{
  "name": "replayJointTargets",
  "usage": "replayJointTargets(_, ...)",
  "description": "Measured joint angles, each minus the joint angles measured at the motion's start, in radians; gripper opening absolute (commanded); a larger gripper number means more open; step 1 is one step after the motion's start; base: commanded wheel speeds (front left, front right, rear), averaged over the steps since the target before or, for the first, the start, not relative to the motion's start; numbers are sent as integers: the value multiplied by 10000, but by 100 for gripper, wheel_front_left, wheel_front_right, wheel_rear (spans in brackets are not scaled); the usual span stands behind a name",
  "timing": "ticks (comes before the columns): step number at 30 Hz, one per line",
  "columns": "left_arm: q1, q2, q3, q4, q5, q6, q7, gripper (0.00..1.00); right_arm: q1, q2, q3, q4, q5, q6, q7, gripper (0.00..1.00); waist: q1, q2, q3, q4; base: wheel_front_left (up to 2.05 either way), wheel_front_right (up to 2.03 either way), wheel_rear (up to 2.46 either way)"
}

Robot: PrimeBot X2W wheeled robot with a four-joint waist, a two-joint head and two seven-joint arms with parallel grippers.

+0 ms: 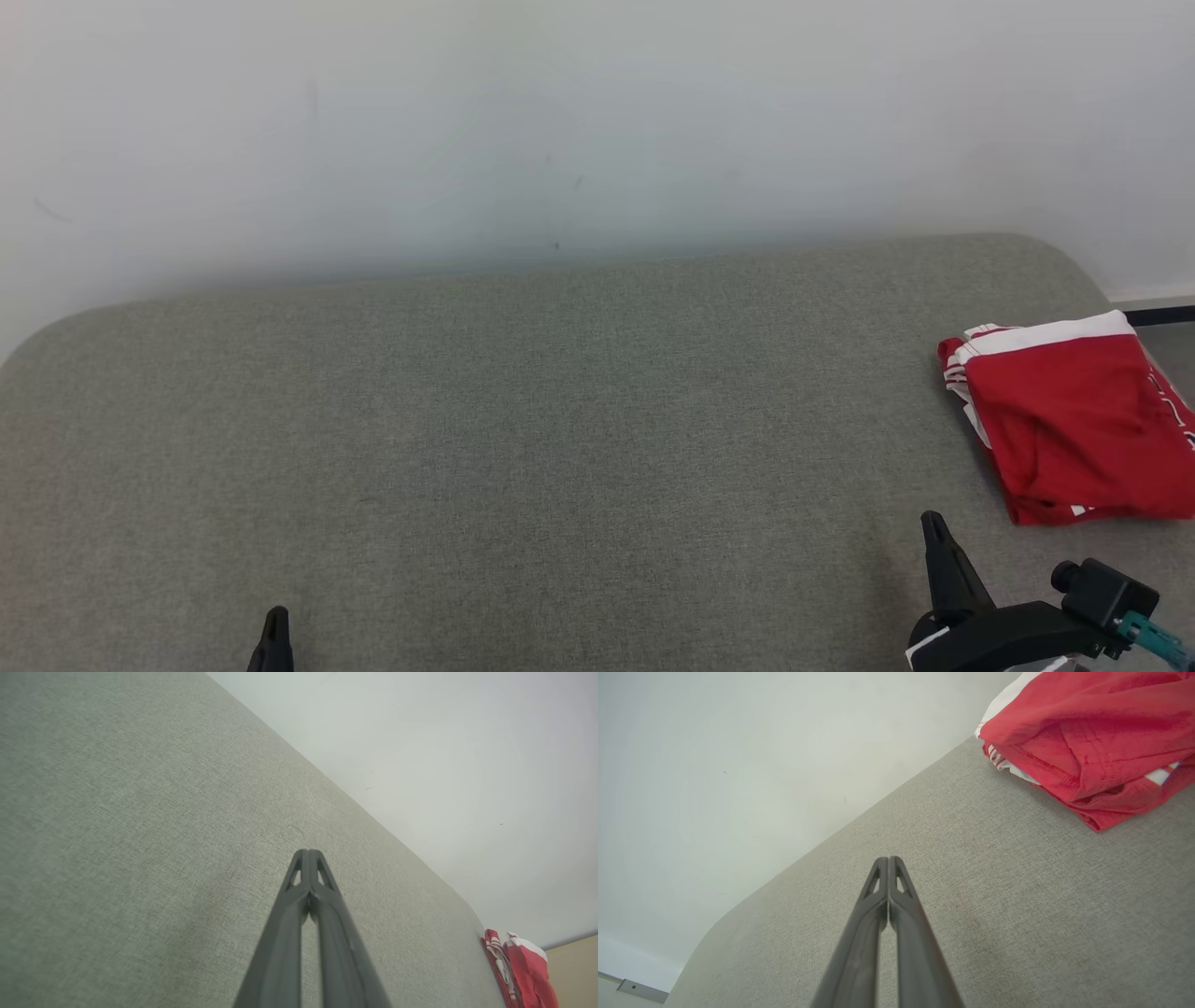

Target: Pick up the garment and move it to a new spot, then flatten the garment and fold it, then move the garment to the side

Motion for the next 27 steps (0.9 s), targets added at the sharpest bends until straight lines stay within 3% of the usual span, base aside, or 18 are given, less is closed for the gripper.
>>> replayJointTargets(27, -567, 21, 125, -54, -3340, -178, 867, 0, -15, 203, -667, -531, 3411, 0, 874, 0, 0, 0, 162, 135, 0, 0, 0)
